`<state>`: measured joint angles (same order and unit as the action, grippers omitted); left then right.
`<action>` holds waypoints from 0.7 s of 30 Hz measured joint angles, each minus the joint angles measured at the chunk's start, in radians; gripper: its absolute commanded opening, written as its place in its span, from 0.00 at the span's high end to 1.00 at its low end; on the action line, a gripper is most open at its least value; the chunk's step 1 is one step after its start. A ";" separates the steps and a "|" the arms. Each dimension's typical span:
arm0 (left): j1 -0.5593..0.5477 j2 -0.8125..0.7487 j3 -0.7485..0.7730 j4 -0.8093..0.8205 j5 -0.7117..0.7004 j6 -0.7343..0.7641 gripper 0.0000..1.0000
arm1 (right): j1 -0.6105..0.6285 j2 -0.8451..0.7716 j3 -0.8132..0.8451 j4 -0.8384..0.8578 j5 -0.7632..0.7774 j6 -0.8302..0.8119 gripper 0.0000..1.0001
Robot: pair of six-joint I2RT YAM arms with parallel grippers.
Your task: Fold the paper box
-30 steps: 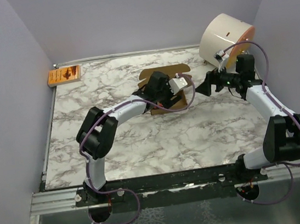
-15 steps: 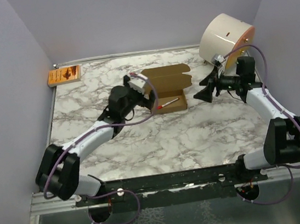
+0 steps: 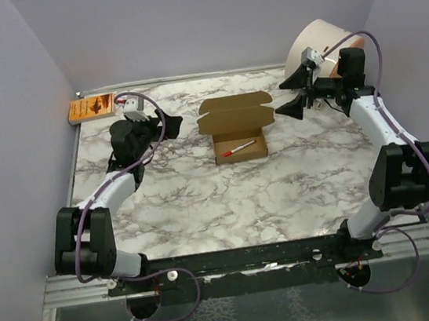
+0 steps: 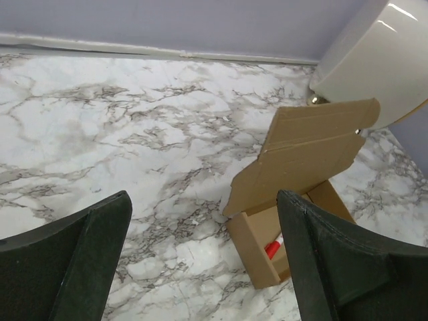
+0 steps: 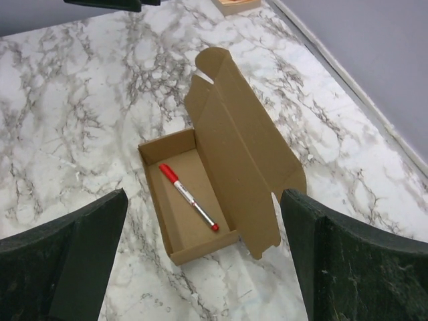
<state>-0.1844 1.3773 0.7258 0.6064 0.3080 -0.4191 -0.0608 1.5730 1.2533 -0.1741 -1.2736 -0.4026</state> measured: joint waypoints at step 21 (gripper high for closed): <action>0.085 0.362 0.559 -0.375 0.385 0.193 0.11 | 0.000 0.336 0.364 -0.411 0.080 -0.127 0.07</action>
<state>-0.0994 1.7390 1.2846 0.2317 0.6926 -0.2260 -0.0608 1.9087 1.6173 -0.5854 -1.1931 -0.5301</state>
